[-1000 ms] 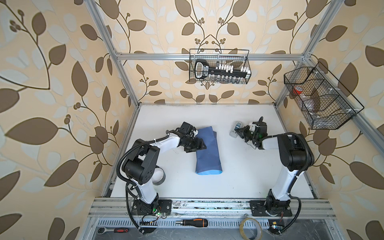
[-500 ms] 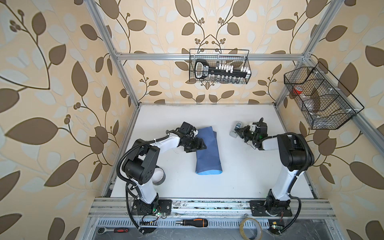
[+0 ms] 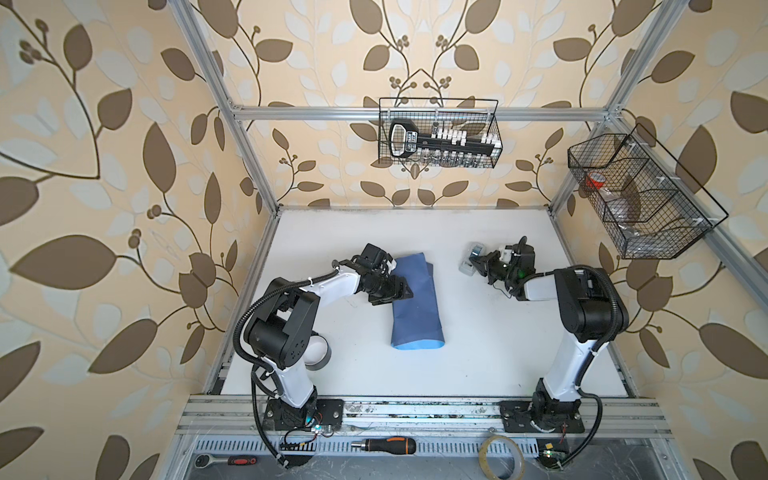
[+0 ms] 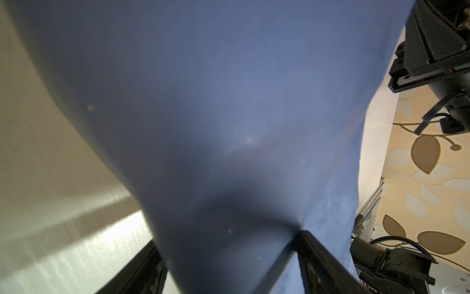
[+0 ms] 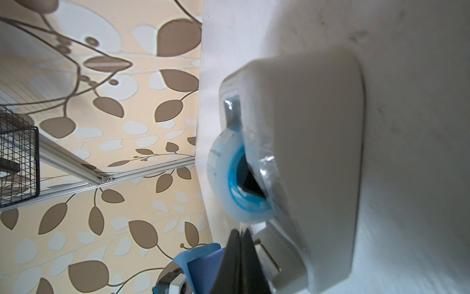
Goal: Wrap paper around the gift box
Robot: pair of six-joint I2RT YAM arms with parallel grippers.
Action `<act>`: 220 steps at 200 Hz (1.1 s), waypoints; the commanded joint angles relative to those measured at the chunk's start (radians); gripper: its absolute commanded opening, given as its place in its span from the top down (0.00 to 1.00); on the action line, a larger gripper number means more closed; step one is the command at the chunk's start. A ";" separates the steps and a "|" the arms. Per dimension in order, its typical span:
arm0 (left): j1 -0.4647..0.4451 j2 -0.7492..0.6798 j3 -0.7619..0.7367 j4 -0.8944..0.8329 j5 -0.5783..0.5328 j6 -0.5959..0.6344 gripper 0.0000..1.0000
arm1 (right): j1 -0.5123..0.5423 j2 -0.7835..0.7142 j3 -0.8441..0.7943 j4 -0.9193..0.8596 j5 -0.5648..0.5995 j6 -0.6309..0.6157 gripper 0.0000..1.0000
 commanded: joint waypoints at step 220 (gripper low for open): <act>-0.008 0.097 -0.021 -0.069 -0.150 0.013 0.21 | 0.060 -0.109 -0.139 0.141 -0.055 0.059 1.00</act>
